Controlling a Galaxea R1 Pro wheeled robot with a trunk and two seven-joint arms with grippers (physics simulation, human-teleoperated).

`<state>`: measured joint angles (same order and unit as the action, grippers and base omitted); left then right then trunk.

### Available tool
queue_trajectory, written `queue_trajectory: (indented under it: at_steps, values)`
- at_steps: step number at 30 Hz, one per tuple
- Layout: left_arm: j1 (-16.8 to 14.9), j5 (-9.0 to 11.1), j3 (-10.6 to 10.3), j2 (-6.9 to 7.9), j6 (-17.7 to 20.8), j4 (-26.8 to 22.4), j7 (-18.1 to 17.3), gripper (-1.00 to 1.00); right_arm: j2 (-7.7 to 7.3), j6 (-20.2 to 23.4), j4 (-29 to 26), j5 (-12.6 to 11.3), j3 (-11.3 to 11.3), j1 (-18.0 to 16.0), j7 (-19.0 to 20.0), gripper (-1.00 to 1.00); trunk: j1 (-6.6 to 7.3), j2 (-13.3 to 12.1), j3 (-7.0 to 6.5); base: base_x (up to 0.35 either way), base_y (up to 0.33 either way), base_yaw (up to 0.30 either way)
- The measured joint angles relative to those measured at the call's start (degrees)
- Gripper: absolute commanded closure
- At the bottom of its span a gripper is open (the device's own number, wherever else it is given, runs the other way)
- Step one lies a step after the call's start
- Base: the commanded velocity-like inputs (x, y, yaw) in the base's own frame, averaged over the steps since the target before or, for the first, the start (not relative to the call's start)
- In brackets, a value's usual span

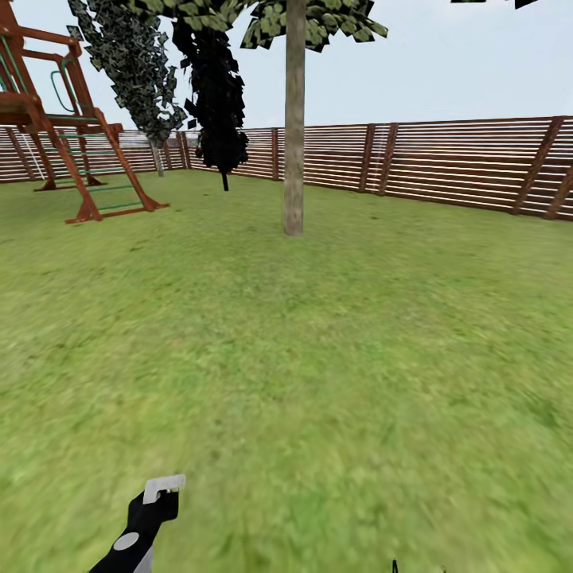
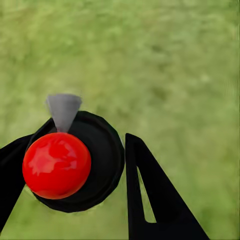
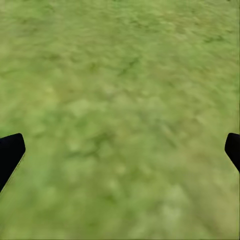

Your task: In the garden, pick up the pesticide atomizer on the floor and spray pesticide onto both trees until each tree trunk is fully covered.

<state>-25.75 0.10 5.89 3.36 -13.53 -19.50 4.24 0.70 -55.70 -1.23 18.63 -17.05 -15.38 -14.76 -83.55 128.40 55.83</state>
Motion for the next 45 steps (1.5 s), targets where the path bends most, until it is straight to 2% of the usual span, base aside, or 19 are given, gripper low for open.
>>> queue_trajectory:
  at_steps: [45]
  values:
    - [0.0,-0.2,0.0,0.07,0.1,0.0,0.0,1.00,0.00,0.1,0.0,0.0,0.0,0.0,0.0,-1.00,0.00,0.0,0.00,0.337,0.000,0.000]
